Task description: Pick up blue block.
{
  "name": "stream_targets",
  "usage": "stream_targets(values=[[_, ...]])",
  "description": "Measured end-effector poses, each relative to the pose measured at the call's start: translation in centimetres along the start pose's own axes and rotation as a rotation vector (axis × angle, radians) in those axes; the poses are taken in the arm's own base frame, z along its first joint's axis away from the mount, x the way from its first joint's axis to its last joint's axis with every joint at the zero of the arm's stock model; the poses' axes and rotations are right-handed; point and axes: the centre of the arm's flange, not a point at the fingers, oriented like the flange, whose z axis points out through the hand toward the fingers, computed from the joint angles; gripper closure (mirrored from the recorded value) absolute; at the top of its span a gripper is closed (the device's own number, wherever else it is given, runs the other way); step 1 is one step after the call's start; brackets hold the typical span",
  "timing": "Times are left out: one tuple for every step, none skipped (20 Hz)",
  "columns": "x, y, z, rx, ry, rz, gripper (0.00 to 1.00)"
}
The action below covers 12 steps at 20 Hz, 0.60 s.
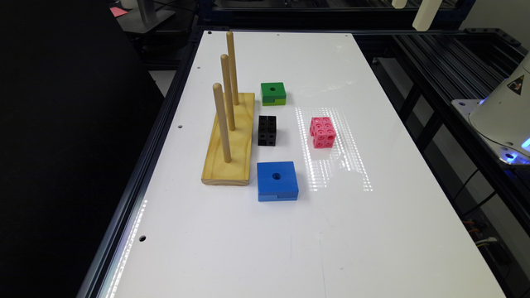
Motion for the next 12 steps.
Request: stream_targets(values=[[-0.2,-0.2,0.0,0.003,0.001,-0.001,0.00],[-0.3,-0.4,0.0,0.004,0.003,-0.002,0.00],[-0.5,-0.6,0.0,0.006,0.006,-0.003,0.00],[-0.6,-0.8,-0.1,0.009,0.009,-0.004,0.00],[-0.7,-1.0,-0.1,0.012,0.011,-0.005,0.00],[-0.8,-1.2,0.0,0.015,0.013,-0.006,0.00],[-0.8,-1.4,0.1,0.017,0.015,-0.007,0.00],[-0.8,-1.6,0.2,0.020,0.018,-0.008,0.00],[-0.8,-1.8,0.3,0.021,0.020,-0.008,0.00],[-0.8,-2.0,0.4,0.023,0.022,-0.009,0.00],[-0.8,-2.1,0.5,0.025,0.023,-0.009,0.00],[-0.8,-2.3,0.6,0.026,0.024,-0.009,0.00]])
